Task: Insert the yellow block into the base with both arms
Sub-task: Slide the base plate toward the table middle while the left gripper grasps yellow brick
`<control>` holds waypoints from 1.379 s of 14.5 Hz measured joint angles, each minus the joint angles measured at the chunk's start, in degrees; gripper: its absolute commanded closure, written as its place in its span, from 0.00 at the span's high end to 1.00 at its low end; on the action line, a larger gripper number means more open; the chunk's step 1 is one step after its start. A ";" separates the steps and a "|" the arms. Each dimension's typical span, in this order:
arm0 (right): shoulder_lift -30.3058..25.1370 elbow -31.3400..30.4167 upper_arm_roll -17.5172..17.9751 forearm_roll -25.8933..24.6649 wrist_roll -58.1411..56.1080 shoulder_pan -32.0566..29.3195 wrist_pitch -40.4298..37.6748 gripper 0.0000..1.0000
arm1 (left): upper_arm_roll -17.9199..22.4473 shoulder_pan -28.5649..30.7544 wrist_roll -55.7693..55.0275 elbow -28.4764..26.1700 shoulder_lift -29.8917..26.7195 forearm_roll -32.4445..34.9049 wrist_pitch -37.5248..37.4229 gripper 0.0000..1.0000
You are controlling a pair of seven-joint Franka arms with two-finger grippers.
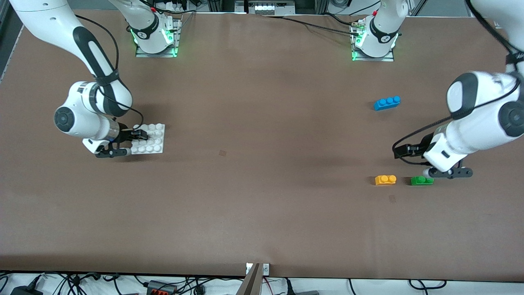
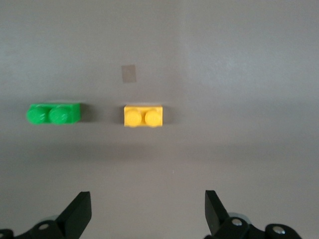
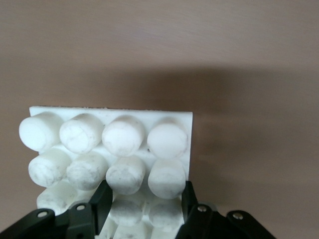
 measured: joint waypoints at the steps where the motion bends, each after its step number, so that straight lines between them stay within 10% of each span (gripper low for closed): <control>1: 0.45 0.53 1.81 0.00 2.27 0.16 0.00 0.54 | -0.02 -0.05 -0.05 -0.02 1.43 0.73 1.44 1.00; 7: 3.93 5.26 7.65 0.00 10.68 5.25 -0.62 0.50 | -0.22 -1.43 -4.41 0.11 6.71 9.81 7.06 1.00; 20: 16.76 25.93 8.24 0.01 41.36 29.13 -1.02 0.52 | -0.05 -1.02 -4.53 1.11 13.40 12.76 14.75 1.00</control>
